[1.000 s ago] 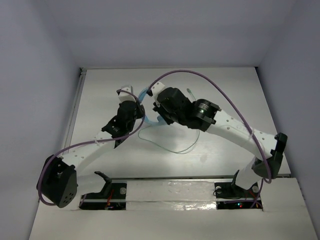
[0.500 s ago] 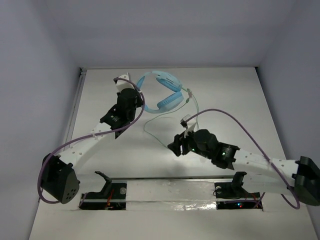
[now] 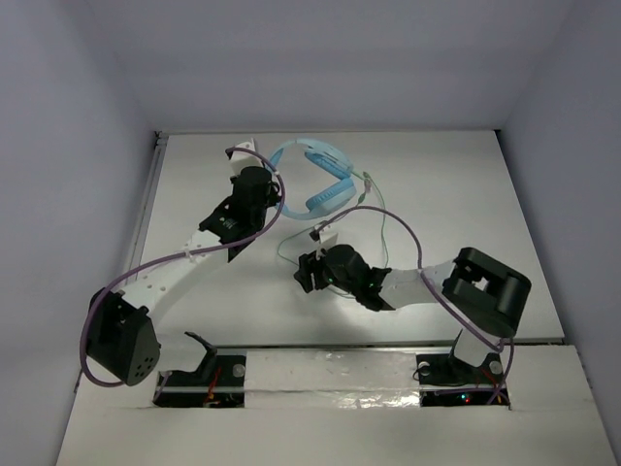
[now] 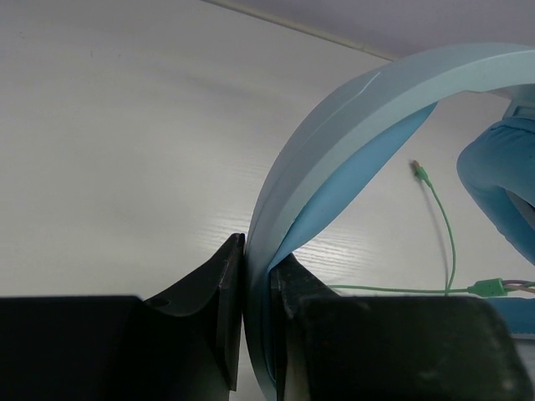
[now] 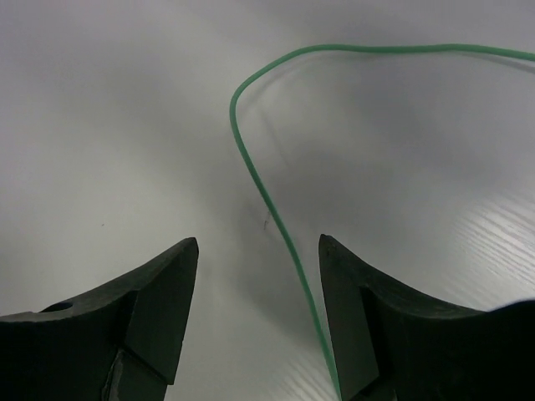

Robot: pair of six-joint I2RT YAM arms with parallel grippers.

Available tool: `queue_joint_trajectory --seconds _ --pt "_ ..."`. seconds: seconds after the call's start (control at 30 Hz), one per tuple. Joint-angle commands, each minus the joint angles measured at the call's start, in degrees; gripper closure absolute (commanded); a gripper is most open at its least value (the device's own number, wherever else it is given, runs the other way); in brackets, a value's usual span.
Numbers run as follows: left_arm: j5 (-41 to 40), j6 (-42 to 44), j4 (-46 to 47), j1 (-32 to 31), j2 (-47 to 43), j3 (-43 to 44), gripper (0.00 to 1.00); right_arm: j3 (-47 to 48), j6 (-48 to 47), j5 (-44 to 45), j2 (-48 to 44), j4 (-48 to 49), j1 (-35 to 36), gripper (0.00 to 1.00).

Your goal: Wrap the headphones

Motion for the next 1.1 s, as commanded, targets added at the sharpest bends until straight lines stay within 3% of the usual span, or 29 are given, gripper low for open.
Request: queue_joint_trajectory --seconds 0.0,0.17,0.23,0.37,0.4,0.43,0.5,0.53,0.6,0.73,0.83,0.97,1.07 --pt "0.8 -2.2 5.8 0.3 -1.0 4.5 1.0 3.6 0.4 2.2 3.7 8.6 -0.1 0.34" --pt "0.9 -1.9 5.4 0.3 -0.7 5.2 1.0 6.0 1.2 1.4 9.4 10.1 -0.1 0.44" --pt "0.7 -1.9 5.2 0.3 -0.6 5.4 1.0 5.8 1.9 1.1 11.2 11.4 -0.1 0.55" --pt "0.7 -2.3 5.0 0.3 -0.3 5.5 1.0 5.5 2.6 1.0 13.5 13.4 -0.1 0.56" --pt "0.8 -2.4 5.0 0.3 -0.4 5.5 1.0 5.7 2.6 0.6 13.9 13.5 -0.1 0.63" --pt "0.8 -2.5 5.0 0.3 -0.4 5.5 1.0 6.2 2.3 -0.3 14.2 13.2 -0.1 0.86" --pt "-0.2 -2.2 4.9 0.3 -0.3 5.5 1.0 5.7 2.7 -2.0 12.7 12.3 -0.1 0.99" --pt "-0.6 -2.0 4.7 0.3 -0.2 5.5 1.0 5.1 3.0 -4.4 11.5 12.4 -0.1 1.0" --pt "-1.4 -1.5 4.9 0.3 0.1 5.3 1.0 4.5 2.5 -5.2 5.9 6.9 1.6 1.0" --pt "-3.1 -0.5 5.7 0.3 1.4 3.5 1.0 8.0 0.5 -5.8 -7.5 -13.8 7.1 1.0" --pt "-2.0 -1.2 8.2 0.3 1.9 -0.7 1.0 14.2 -0.1 -7.5 -17.5 -36.1 7.2 1.0" --pt "0.2 -2.2 12.2 -2.0 2.4 -6.4 1.0 27.6 -5.2 -1.0 -19.1 -54.2 7.2 1.0" --pt "0.2 -1.6 12.6 -4.2 3.1 -7.7 1.0 37.6 -9.0 7.7 -15.6 -61.4 7.2 1.0"
